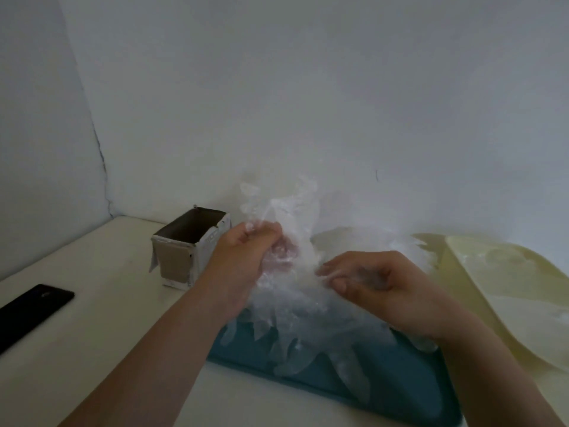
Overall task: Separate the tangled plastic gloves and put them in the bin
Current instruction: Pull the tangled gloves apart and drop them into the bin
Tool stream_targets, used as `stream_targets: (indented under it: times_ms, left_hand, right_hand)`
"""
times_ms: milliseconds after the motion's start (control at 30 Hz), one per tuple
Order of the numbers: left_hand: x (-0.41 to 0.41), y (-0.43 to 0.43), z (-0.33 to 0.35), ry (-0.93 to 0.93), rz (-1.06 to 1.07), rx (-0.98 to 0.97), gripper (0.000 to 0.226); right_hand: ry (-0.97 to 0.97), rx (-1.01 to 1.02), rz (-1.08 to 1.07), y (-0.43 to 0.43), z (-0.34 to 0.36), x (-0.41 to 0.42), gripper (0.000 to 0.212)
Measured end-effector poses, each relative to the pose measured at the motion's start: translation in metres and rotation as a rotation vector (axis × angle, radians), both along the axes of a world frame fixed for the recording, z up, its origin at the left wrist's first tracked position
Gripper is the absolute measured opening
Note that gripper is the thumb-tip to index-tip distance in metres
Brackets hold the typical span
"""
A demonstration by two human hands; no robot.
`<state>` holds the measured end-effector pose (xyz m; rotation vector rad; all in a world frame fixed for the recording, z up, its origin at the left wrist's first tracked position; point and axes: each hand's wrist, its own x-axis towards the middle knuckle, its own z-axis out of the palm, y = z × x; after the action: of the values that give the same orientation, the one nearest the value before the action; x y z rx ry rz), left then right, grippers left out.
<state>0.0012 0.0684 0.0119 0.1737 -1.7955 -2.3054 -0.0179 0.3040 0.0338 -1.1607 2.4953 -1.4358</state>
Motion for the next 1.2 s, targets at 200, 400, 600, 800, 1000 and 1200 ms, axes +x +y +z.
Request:
stream_targets:
  times_ms: [200,400,600,800,1000,1200]
  left_hand:
    - [0.008,-0.012,0.008,-0.018,-0.298,0.257,0.058]
    - [0.008,-0.007,-0.004,-0.104,-0.465,0.214,0.066]
    - [-0.002,-0.01,-0.015,-0.172,-0.337,0.2,0.064]
    - [-0.001,0.006,-0.016,-0.209,-0.366,0.465,0.052]
    - [-0.006,0.003,-0.019,-0.126,-0.272,0.516,0.019]
    - [-0.009,-0.026,-0.004,0.063,0.07,0.19,0.014]
  right_hand:
    - [-0.326,-0.262,-0.075,0.0,-0.008,-0.004,0.031]
    - [-0.611,-0.463,0.085,-0.008,-0.021,-0.009,0.047]
    - [-0.727,-0.622,-0.121,-0.021,-0.023,-0.006,0.009]
    - [-0.608,-0.771,-0.325,-0.028,-0.03,-0.012,0.013]
    - [-0.489,-0.576,-0.349,-0.017,-0.023,-0.013,0.01]
    - [-0.3,-0.204,-0.171,0.007,-0.006,-0.009,0.015]
